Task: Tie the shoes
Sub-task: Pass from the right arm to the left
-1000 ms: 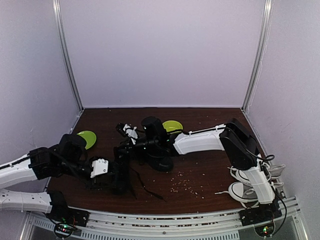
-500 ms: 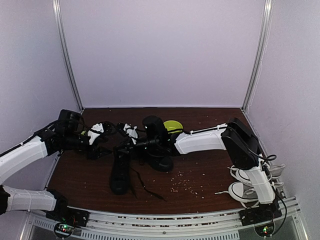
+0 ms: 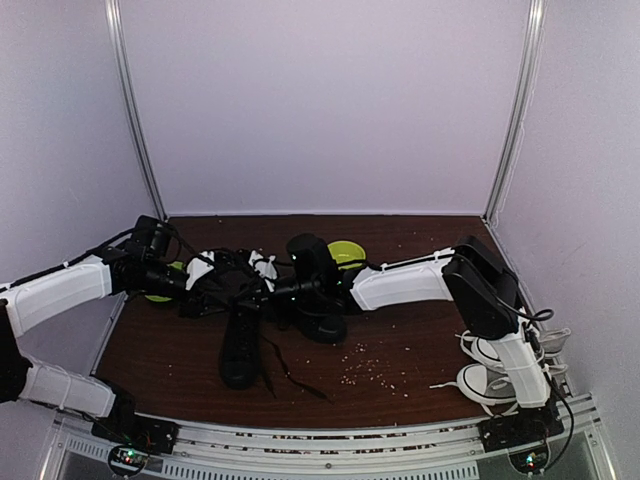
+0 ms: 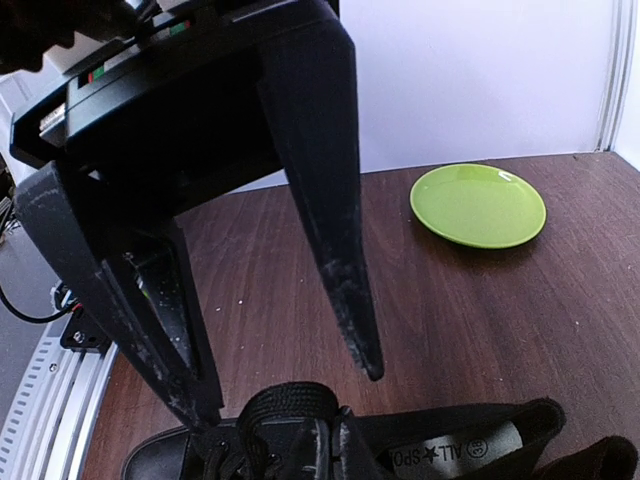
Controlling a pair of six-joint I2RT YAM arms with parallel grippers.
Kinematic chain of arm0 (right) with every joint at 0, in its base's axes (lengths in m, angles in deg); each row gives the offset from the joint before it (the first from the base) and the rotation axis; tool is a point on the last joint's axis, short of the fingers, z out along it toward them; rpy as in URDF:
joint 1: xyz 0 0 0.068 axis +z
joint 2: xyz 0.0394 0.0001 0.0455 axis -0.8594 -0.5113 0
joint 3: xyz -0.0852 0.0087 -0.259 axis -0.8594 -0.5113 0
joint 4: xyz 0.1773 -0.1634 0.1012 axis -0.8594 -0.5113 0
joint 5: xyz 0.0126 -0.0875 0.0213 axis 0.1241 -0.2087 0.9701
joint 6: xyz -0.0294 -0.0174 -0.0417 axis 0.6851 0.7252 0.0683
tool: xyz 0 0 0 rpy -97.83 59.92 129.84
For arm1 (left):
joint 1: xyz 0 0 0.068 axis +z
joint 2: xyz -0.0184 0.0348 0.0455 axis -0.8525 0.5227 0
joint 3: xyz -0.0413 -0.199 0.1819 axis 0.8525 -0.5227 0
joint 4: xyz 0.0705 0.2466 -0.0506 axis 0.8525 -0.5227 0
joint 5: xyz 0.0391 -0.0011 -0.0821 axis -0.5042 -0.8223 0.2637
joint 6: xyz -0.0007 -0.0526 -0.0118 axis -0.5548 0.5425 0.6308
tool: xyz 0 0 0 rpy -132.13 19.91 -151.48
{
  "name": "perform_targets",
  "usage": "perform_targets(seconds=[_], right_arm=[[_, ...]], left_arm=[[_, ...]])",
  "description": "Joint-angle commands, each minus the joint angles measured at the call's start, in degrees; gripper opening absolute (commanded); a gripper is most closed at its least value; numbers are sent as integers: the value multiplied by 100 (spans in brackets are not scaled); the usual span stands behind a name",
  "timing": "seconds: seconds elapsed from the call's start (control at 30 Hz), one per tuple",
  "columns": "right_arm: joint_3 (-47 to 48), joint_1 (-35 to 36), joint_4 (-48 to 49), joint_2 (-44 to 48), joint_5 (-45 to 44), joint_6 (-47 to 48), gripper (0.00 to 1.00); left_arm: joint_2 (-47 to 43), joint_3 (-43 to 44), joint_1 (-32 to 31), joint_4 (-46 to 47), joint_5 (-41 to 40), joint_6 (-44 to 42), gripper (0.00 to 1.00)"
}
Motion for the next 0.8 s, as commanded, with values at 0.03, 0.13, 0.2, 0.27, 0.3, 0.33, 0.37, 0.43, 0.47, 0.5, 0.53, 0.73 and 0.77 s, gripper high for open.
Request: perform_targets(seconds=[0.03,0.13,0.2,0.27,0.3,0.33,0.37,0.43,0.47,0.5,0.53,0.73,0.77], right_arm=[[6,12,159,306,103,64,0],[25,14,146,309,93,70,0],[25,14,114,314,82,96,0],[10,8,92,331,68,115,0],[0,7,91,346,68,116,0],[-8,9,88,346,75,116,0],[-10,13,84,353,72,116,0],[-18,11,79,362,67,116,0],[-33,7,52,390,49,137,0],[-66,9,15,424,-10,148,3],[-120,9,-28,495,-123,158,14],[-820,39,-1329,1559,-1155,685,39],[-917,67,-1815,1801,-1457,821,39]], left_arm=[[29,47,14,164,38,-187,39],[104,24,15,277,121,-100,30],[177,34,11,364,144,18,24],[246,58,11,357,136,50,23],[261,59,16,352,143,50,21],[271,59,12,352,147,50,18],[273,59,16,358,133,50,12],[252,47,15,396,40,98,0],[224,37,19,447,-24,143,0],[177,22,16,484,-69,173,0],[80,-14,13,575,-132,247,0],[-517,-533,-126,1238,-1067,505,0],[-578,-575,-169,1248,-1117,447,0]])
